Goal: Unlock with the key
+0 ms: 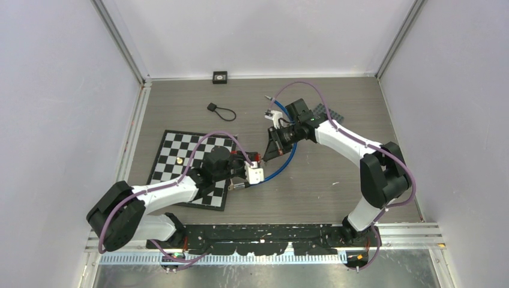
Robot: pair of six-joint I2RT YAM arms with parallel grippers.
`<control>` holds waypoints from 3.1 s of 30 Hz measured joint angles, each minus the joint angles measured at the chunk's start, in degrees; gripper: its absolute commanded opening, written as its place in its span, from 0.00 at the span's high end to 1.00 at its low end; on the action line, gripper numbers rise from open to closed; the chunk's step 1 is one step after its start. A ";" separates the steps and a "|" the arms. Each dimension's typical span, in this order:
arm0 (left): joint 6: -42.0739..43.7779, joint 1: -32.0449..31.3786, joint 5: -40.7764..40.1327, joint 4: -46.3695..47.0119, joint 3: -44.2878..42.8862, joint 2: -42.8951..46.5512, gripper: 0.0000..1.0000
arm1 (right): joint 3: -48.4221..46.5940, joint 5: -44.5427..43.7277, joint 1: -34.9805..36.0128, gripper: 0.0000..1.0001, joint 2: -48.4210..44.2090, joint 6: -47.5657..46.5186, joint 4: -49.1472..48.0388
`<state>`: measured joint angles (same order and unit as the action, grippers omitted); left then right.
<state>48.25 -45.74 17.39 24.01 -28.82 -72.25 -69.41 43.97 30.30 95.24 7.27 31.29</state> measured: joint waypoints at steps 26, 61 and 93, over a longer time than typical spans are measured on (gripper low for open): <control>-3.56 1.99 7.74 1.64 1.95 1.20 1.00 | 6.14 4.98 -1.38 1.00 -2.23 -3.80 -5.68; -8.83 3.98 10.84 5.66 3.56 1.20 1.00 | 8.50 3.74 -1.07 0.99 -4.31 -3.98 -9.70; -4.68 3.93 10.64 8.79 6.67 1.25 1.00 | 9.11 7.04 -1.68 1.00 -0.68 -0.50 -13.44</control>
<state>43.57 -41.80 28.03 32.80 -22.15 -71.00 -60.29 51.00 28.62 94.56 6.76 17.85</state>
